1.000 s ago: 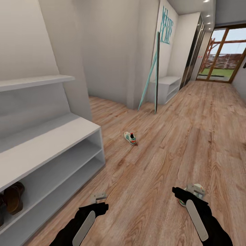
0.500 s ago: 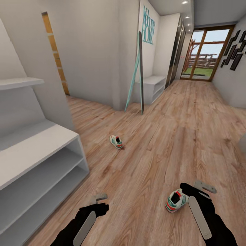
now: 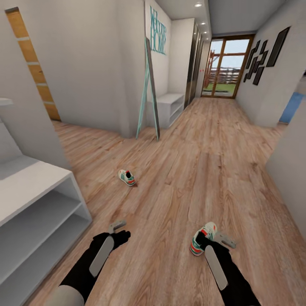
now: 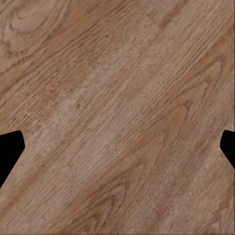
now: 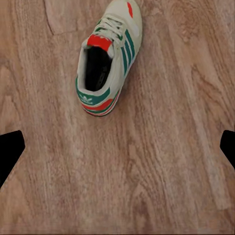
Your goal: Pick up the two gym shoes and the two sandals from the corridor floor and place them onto the hallstand (shoe rack) in the corridor, making sure they are on the rack and not on the floor. Arrange them so the two gym shoes are next to each other and the two sandals are next to each other.
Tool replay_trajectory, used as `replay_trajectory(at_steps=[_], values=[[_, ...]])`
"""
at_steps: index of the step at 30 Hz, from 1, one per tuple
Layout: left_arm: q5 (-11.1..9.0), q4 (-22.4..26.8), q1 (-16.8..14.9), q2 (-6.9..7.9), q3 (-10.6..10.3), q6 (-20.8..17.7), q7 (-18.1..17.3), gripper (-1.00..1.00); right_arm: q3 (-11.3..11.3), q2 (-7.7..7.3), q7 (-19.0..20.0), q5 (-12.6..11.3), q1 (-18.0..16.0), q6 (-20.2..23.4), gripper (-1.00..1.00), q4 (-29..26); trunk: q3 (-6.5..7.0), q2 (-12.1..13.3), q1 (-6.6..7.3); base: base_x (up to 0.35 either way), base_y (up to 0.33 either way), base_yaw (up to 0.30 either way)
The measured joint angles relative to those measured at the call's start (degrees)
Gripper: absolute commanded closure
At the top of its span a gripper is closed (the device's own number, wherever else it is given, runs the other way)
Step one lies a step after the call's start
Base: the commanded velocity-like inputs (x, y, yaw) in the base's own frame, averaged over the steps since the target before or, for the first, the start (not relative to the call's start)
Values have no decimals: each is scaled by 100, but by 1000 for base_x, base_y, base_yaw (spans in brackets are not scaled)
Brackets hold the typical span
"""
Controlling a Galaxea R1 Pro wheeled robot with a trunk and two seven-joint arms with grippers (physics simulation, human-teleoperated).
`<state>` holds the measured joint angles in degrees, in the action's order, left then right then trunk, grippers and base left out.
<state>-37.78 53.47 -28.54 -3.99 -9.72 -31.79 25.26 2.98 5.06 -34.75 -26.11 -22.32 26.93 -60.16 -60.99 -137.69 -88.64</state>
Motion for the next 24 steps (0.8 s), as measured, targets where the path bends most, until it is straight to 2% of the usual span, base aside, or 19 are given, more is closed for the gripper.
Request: replay_trajectory(at_steps=[1,2,3,4,5,9,10,13,18,21,22,23,24], values=[[-33,-80,-102,-1,90,-25,1,-100,-12,97,-6,5,-26,-166,-100,109,-18,-40,-22,1,-1,-300],[-80,-230,-256,3,255,-61,-12,-100,-65,253,-15,4,-63,-599,-100,353,-36,-80,-44,1,-1,-284],[-97,-301,-315,5,325,-70,-6,-100,-121,320,-19,12,-81,-871,-100,511,-54,-120,-66,1,-1,-255],[-104,-359,-360,6,382,-72,0,-100,-205,370,-21,13,-98,-1166,-100,681,-72,-160,-88,1,0,-181],[-115,-441,-409,16,468,-69,11,-100,-420,440,-25,7,-127,-1756,-100,1021,-90,-200,-110,0,0,-149],[-133,-535,-419,28,659,-21,23,-100,-878,494,-29,0,-236,-2791,-100,1705,-162,-361,-198,0,0,-85],[-128,-562,-407,16,767,44,28,-100,-1025,494,-25,-6,-279,-3099,-100,1990,-180,-401,-220,0,0,-39],[-146,-590,-344,-6,893,195,16,-100,-1199,494,-18,4,-327,-3441,-100,2375,-234,-521,-286,0,0,-22],[-174,-604,-218,-13,958,291,-37,-100,-1354,494,22,25,-353,-3547,-100,2565,-341,-560,-315,0,0,-71],[-178,-607,-190,-15,969,307,-46,-100,-1385,494,41,29,-379,-3227,-100,2540,-407,-565,-323,0,0,-219],[-176,-609,-162,10,978,316,-52,-100,-1412,278,69,7,-305,-1767,-100,1784,-430,-566,-326,0,0,-276],[-177,-611,-160,12,978,319,-55,-100,-1420,225,70,24,-282,-1493,-100,1134,-451,-568,-327,0,0,-281],[-175,-610,-156,13,979,320,-55,-100,-1417,190,64,9,-259,-1341,-100,951,-474,-569,-330,0,0,-284]])
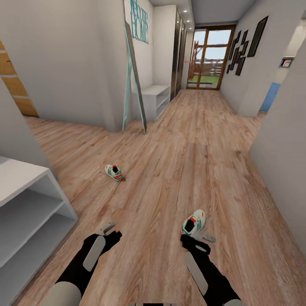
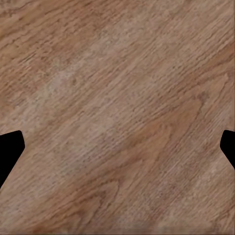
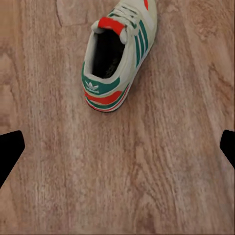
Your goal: Pick up the two gym shoes and the two sandals from the corridor floor and place them onto the hallstand (shoe rack) in the corridor, making sure they are on the rack and not on the floor. Arrange them so the two gym shoes are next to each other and the two sandals are next to each other.
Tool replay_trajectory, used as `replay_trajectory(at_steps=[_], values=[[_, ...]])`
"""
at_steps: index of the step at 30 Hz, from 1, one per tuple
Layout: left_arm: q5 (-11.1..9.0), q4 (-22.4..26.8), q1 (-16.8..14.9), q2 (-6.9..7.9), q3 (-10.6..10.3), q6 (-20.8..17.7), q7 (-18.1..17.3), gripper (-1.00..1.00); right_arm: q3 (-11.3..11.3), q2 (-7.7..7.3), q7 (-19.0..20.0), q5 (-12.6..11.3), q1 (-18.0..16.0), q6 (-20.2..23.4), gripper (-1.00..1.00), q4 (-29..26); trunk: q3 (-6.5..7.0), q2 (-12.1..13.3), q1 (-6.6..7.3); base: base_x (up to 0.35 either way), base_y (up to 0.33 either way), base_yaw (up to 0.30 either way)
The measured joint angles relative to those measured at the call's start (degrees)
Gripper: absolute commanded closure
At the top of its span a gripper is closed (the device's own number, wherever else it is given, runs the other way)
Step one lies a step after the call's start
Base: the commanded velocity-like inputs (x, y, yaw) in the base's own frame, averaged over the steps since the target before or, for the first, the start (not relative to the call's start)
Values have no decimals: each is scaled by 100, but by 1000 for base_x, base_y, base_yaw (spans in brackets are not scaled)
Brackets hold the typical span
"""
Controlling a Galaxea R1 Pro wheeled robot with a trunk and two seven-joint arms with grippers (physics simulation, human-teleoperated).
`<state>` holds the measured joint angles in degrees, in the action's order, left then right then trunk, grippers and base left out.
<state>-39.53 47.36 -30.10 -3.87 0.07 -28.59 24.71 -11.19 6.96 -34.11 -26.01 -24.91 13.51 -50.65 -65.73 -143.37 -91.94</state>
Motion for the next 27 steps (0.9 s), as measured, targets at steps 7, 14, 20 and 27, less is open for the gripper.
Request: replay_trajectory(at_steps=[7,14,20,27], values=[[144,-38,224,27,-100,9,-4,-100,-16,-128,-10,-26,76,899,-100,-634,-1,0,0,0,0,-296],[364,-39,334,34,-191,12,-10,-100,-20,-152,422,-15,95,1454,-100,-745,-1,0,0,0,168,-300],[381,-35,346,20,-215,10,-10,-100,15,-129,675,7,95,1530,-100,-592,-1,0,0,1,314,-300],[383,-34,346,9,-490,-14,-5,-100,41,-106,705,-8,60,1524,-100,-115,-1,0,0,56,328,-300]])
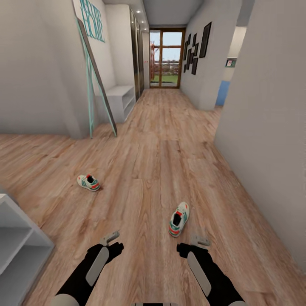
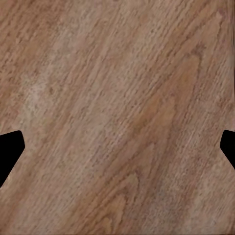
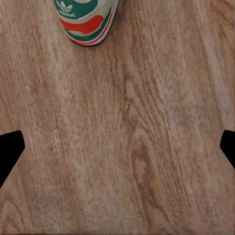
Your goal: Pick up the two gym shoes and the two sandals from the corridor floor and place them onto the hallstand (shoe rack) in the corridor, making sure they are on the rack and not on the floor. Arrange them so the two gym shoes are next to each other and the two sandals are next to each other.
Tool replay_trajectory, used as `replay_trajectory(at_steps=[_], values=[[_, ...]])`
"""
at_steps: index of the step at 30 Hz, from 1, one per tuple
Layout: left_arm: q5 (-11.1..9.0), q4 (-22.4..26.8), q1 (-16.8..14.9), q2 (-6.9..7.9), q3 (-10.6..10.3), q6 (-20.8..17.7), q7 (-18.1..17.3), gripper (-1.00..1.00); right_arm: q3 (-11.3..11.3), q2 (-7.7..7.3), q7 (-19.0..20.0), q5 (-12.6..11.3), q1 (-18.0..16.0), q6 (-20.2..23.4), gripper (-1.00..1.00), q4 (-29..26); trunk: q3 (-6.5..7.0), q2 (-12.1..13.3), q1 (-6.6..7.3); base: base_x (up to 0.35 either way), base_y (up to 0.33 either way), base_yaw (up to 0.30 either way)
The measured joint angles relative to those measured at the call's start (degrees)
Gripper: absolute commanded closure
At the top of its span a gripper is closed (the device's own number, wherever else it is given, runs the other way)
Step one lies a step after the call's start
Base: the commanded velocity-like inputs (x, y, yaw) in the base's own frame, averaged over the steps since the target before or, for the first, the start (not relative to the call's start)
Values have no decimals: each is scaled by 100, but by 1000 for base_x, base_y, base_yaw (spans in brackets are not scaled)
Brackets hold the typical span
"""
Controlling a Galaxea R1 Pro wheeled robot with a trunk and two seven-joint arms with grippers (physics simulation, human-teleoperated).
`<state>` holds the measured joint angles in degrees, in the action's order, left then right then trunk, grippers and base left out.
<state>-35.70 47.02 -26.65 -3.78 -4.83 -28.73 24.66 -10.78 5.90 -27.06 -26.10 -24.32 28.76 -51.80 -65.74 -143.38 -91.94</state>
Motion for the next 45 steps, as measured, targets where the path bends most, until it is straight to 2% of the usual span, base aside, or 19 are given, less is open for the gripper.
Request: replay_trajectory(at_steps=[3,8,26,29,37,45], values=[[-1,0,-3,0,-189,-8,-5,-100,4,4,5,3,-12,-2,-100,105,0,0,0,128,328,-300],[1,0,-4,0,-297,-16,-7,-100,3,-2,44,-5,-17,-10,-100,164,0,0,0,165,325,-285],[9,0,-7,-8,-334,-26,9,-100,-24,-27,55,24,-12,-85,-100,160,0,0,0,182,318,-45],[9,0,-6,-19,-341,-27,26,-100,-25,-31,45,25,-12,-205,-100,171,0,0,0,224,252,-1],[10,0,-7,-25,-337,-27,48,-100,25,-8,-193,13,-12,-325,-100,166,0,0,0,89,76,0],[-11,19,-7,-11,-318,-38,18,-100,21,1,-244,10,-11,-314,-100,149,0,0,0,12,10,-61]])
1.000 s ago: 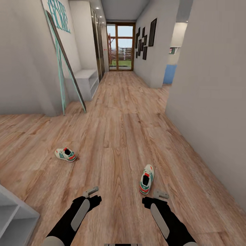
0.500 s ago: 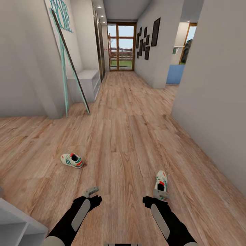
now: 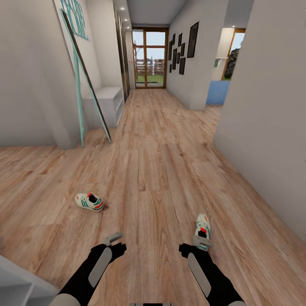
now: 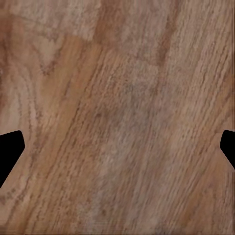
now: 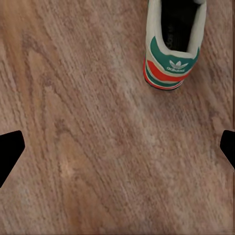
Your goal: Pick up the two gym shoes and the two sandals from the corridor floor and place them onto the hallstand (shoe rack) in the corridor, making sure they are on the rack and not on the floor. Arrange them so the two gym shoes are next to each other and the two sandals are next to each other.
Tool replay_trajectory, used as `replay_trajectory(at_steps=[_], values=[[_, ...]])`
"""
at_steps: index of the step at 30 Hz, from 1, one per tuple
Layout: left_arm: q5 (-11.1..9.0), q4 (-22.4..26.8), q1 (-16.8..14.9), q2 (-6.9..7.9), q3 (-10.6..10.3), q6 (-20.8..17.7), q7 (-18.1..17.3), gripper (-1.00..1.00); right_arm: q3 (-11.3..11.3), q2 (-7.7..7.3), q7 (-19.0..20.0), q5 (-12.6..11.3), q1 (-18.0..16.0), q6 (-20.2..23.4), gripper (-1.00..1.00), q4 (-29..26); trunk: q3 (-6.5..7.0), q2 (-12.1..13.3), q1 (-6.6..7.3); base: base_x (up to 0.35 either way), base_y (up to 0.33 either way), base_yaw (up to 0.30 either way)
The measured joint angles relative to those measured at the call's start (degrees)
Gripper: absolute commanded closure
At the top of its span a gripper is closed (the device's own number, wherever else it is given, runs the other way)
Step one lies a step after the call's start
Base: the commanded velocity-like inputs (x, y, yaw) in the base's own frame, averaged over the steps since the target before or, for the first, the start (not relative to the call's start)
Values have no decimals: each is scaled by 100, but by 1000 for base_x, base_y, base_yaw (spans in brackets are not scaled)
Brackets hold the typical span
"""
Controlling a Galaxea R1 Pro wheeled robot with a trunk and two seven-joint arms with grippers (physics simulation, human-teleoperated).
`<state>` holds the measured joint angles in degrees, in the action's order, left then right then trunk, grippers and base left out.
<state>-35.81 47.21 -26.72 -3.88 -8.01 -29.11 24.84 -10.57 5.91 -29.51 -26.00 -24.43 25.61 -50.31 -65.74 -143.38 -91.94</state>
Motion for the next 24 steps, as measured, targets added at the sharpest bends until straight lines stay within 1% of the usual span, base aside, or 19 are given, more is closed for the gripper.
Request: replay_trajectory(at_steps=[7,9,14,17,22,24], values=[[-36,132,0,28,71,26,-12,-100,-21,5,-32,9,0,-23,-100,25,0,0,0,2,2,-239],[-15,198,0,33,85,34,9,-100,-30,6,-37,13,0,-35,-100,32,0,0,0,1,1,-276],[20,315,6,43,108,39,142,-100,-44,5,-39,22,0,-65,-100,92,0,0,0,0,0,-288],[4,315,16,71,123,39,244,-100,-51,6,-37,30,0,-95,-100,167,0,0,0,0,0,-295],[-7,309,35,115,150,53,331,-100,-67,-17,-19,57,-5,-247,-100,232,-1,0,0,0,0,-287],[2,308,38,123,160,57,349,-100,-101,-26,-7,112,-6,-336,-100,254,-2,0,0,0,0,-201]])
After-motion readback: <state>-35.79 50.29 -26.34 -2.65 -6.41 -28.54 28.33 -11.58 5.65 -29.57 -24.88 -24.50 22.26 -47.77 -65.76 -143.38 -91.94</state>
